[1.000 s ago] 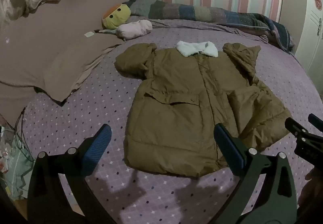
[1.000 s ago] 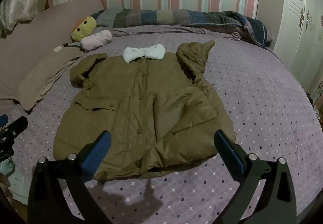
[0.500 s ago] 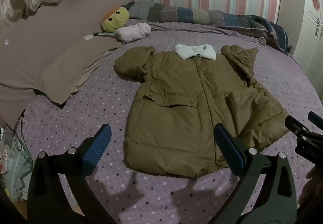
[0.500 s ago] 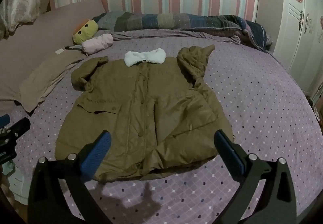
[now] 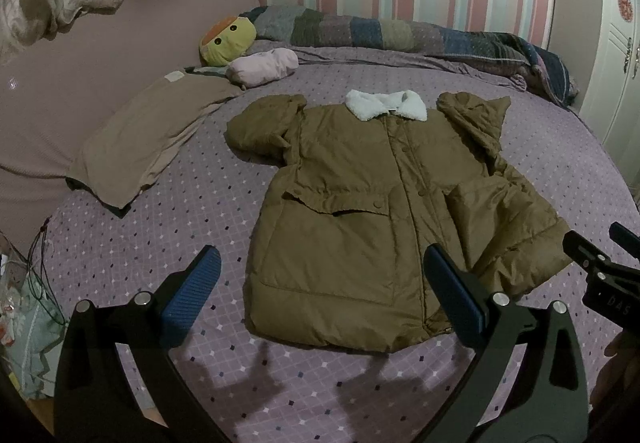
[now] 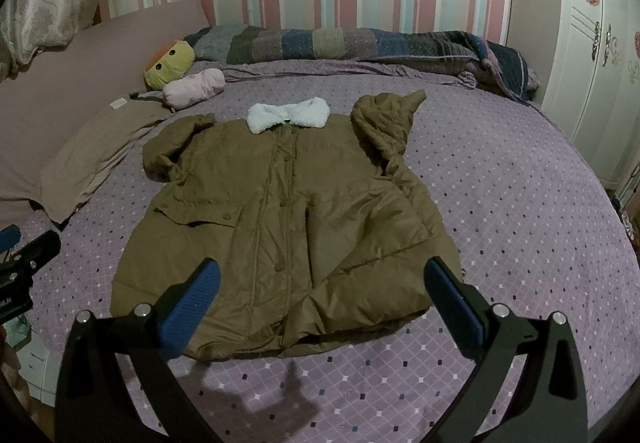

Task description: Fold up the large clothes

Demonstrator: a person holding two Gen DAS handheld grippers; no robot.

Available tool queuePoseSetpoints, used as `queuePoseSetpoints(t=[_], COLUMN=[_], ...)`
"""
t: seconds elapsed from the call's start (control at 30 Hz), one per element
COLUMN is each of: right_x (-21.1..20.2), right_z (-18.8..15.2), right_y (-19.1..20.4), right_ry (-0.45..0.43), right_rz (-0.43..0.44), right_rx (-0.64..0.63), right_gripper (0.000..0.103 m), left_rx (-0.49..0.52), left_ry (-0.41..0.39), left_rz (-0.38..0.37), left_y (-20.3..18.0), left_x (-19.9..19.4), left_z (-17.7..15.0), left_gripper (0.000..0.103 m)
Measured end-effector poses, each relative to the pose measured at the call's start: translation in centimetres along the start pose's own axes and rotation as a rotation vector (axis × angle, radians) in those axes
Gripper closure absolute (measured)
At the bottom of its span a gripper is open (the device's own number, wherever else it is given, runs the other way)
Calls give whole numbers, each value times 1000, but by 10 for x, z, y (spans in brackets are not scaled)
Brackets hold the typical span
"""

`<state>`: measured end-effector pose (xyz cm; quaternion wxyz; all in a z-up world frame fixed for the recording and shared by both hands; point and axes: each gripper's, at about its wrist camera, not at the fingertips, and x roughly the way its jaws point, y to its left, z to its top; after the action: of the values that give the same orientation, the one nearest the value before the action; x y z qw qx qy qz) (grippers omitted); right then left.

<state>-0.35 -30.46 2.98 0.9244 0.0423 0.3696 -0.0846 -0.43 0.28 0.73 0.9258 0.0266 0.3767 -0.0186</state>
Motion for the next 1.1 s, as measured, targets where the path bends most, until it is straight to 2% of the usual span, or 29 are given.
queuePoseSetpoints(t=[1.1], right_x=[-3], right_z=[2], right_y=[2], right_ry=[-10], right_rz=[7], right_rx=[1], right_gripper=[1], left_rx=[-1], left_ry=[-11], left_rz=[-2], left_y=[5], left_x=[-9], left_z=[-1], left_gripper=[3])
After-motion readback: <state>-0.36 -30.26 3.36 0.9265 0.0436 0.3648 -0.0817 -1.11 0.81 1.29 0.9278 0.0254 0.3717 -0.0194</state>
